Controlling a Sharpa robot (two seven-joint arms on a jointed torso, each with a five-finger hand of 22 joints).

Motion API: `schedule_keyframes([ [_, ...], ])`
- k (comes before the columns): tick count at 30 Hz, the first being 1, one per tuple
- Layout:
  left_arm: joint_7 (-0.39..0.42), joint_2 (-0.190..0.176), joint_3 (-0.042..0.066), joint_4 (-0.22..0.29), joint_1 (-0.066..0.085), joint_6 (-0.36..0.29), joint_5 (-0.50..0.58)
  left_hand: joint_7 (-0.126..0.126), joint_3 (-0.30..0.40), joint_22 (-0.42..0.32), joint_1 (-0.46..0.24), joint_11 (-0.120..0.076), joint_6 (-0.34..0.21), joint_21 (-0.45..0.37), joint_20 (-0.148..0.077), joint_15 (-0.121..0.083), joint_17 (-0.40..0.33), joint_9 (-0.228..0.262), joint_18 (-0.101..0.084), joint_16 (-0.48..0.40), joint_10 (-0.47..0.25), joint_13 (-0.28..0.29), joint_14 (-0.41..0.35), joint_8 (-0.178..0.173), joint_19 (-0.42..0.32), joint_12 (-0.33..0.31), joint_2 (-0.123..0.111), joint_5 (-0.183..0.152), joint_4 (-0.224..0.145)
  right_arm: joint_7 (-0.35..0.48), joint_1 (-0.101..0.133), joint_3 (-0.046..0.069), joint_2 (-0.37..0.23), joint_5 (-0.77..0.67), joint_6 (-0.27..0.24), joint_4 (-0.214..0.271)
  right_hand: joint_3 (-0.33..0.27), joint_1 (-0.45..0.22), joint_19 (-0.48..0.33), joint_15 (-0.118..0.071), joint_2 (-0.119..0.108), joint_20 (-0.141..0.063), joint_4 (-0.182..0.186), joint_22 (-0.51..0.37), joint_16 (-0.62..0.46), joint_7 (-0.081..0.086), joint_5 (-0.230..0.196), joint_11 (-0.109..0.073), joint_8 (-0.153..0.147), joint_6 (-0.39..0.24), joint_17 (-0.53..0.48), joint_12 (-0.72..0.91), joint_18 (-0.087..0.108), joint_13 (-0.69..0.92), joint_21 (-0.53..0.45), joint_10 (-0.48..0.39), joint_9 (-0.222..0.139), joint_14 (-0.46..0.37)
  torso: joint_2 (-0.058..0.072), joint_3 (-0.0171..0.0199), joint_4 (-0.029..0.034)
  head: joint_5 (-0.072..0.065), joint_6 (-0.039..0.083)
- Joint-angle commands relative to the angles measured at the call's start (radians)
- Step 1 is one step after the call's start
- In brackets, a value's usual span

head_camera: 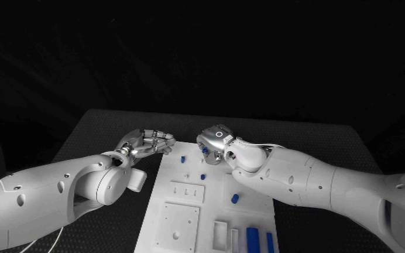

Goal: Assemble the parts on the task board

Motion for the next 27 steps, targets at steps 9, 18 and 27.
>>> schedule_keyframes([
  [9, 0.0, -0.001, 0.001, 0.001, 0.004, 0.001, -0.006, 0.006, -0.006, 0.021, 0.007, 0.006, 0.005, 0.006, 0.003, 0.004, 0.001, -0.002, 0.013, -0.005, -0.007, -0.001, -0.004, -0.004, -0.006, -0.008, 0.001, -0.003, 0.004, 0.02, -0.001, -0.001, -0.007, 0.107, -0.074, -0.011, -0.059, -0.031, -0.045, 0.081, -0.088, -0.004, -0.016, 0.017, -0.018, 0.067, 0.002, 0.094, -0.128, -0.235, -0.028, -0.053, 0.031, -0.033, -0.009, -0.276, -0.048, -0.035, 0.0, -0.0012, -0.0033, 0.002, 0.001],
  [18, -0.001, -0.007, 0.001, -0.004, 0.006, -0.002, -0.006, 0.008, -0.008, 0.021, 0.006, 0.009, 0.002, 0.006, 0.004, 0.005, 0.002, -0.003, 0.012, -0.007, -0.009, -0.002, -0.005, -0.007, -0.006, -0.011, -0.001, -0.003, 0.005, 0.024, 0.008, -0.001, -0.073, 0.132, -0.088, 0.069, -0.09, -0.046, -0.051, 0.087, -0.089, 0.001, -0.036, 0.013, -0.018, 0.071, 0.004, 0.099, -0.128, -0.252, -0.038, -0.047, 0.031, -0.032, -0.017, -0.327, -0.046, -0.036, 0.001, -0.0011, -0.0042, -0.004, 0.006],
  [27, 0.003, -0.016, 0.001, -0.004, 0.007, 0.0, -0.006, 0.007, -0.008, 0.021, 0.007, 0.008, 0.002, 0.006, 0.004, 0.005, 0.002, -0.003, 0.013, -0.008, -0.009, -0.002, -0.006, -0.007, -0.007, -0.012, -0.001, -0.003, 0.004, 0.037, 0.032, 0.049, -0.223, 0.201, -0.066, 0.224, -0.054, -0.028, -0.031, 0.059, -0.085, -0.005, -0.005, 0.012, -0.004, 0.071, 0.003, 0.069, -0.087, -0.193, -0.042, 0.013, 0.031, -0.007, -0.011, -0.204, -0.028, -0.027, 0.001, 0.0002, -0.0074, -0.01, 0.018],
])
